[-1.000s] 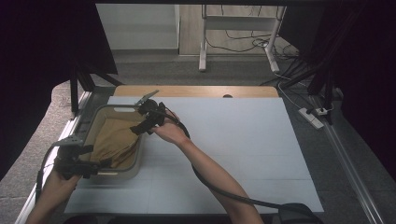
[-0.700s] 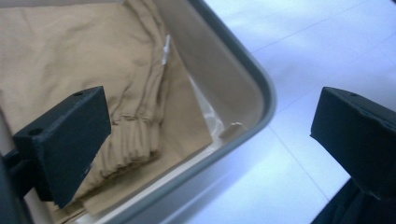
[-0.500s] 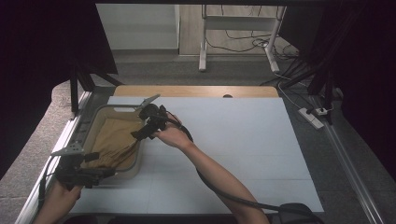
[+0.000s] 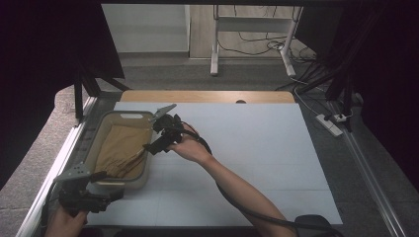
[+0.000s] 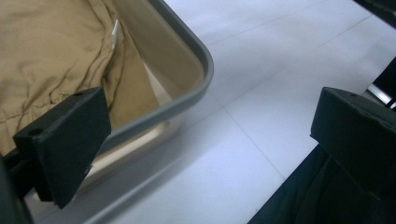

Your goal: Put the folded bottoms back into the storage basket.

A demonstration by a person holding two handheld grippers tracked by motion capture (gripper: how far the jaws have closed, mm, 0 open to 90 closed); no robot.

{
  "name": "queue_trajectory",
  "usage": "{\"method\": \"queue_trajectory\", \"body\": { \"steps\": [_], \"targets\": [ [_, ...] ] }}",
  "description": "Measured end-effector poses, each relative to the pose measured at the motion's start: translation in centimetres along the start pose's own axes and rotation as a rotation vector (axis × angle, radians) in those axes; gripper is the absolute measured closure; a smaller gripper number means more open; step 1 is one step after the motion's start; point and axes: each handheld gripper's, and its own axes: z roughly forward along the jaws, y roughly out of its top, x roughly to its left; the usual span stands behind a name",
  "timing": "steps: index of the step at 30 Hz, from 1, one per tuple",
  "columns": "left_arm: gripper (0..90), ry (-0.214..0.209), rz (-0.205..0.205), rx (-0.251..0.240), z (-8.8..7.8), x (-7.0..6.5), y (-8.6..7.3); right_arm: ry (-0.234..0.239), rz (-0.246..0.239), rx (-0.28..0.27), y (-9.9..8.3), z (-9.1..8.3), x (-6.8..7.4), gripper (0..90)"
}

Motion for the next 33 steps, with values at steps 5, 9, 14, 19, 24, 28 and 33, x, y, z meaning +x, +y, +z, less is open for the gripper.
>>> {"method": "queue_trajectory", "body": {
  "steps": [5, 9, 14, 19, 24, 28, 33],
  "targets": [
    [0.0, 0.014, -0.011, -0.012, 0.0, -0.2, -0.9, 0.01, 0.008, -0.008, -0.7, -0.7, 0.3, 0.0],
    [0.0, 0.02, -0.02, -0.008, 0.0, -0.1, -1.7, 0.01, -0.005, -0.011, -1.3, -1.4, 0.5, 0.0],
    [0.0, 0.019, -0.021, -0.02, -0.1, 0.1, -2.0, 0.021, 0.005, -0.028, -2.0, -2.1, 0.9, 0.0],
    [0.0, 0.011, -0.02, -0.015, 0.0, 0.1, -2.0, 0.035, 0.011, -0.026, -2.7, -2.9, 1.3, 0.0],
    [0.0, 0.01, -0.027, -0.014, 0.1, 0.2, -2.0, 0.04, 0.018, -0.032, -3.3, -4.2, 1.5, 0.0],
    [0.0, 0.012, -0.019, -0.011, 0.2, 0.1, -2.0, 0.04, 0.019, -0.037, -3.9, -5.3, 1.7, 0.0],
    [0.0, 0.009, -0.02, -0.013, 0.2, 0.1, -2.0, 0.043, 0.034, -0.038, -4.6, -6.4, 1.9, 0.0]
  ]
}}
